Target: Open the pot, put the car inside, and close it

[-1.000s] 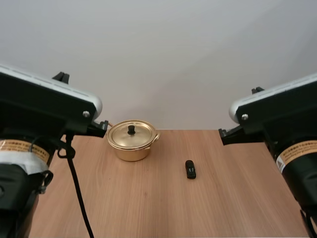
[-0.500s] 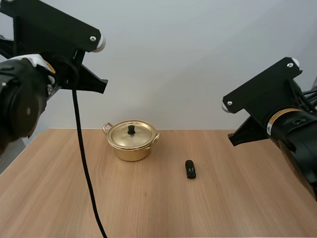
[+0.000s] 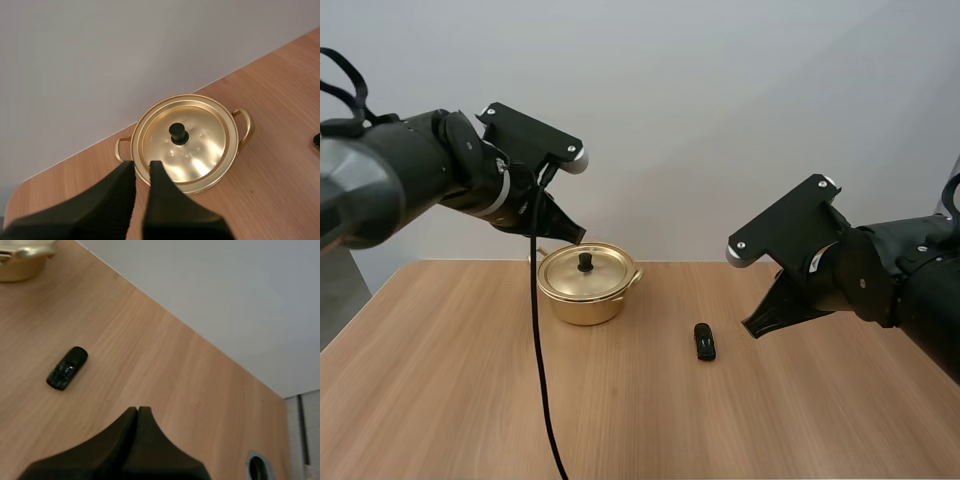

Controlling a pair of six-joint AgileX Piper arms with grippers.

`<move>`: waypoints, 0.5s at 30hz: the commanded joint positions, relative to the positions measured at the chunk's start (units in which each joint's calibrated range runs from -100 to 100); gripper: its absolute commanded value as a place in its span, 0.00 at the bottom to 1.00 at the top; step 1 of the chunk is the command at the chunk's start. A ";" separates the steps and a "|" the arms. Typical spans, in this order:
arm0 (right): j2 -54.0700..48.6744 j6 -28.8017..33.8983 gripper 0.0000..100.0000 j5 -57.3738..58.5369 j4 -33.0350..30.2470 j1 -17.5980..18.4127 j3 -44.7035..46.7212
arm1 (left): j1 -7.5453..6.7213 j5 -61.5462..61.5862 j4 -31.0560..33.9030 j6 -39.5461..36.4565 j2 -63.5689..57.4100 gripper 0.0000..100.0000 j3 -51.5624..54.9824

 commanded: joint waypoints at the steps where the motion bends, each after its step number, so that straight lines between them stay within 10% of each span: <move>1: 0.08 -0.04 0.00 0.02 17.72 0.00 -0.04 | -0.01 6.00 -3.49 0.07 13.66 0.58 -2.26; 5: -0.04 -0.04 0.00 0.42 17.72 0.00 -0.04 | -0.01 11.23 -8.31 -0.04 17.43 0.87 -6.95; 15: -0.04 0.04 0.00 0.56 17.72 0.00 -0.04 | 0.00 17.19 -10.70 -0.94 29.43 0.89 -19.48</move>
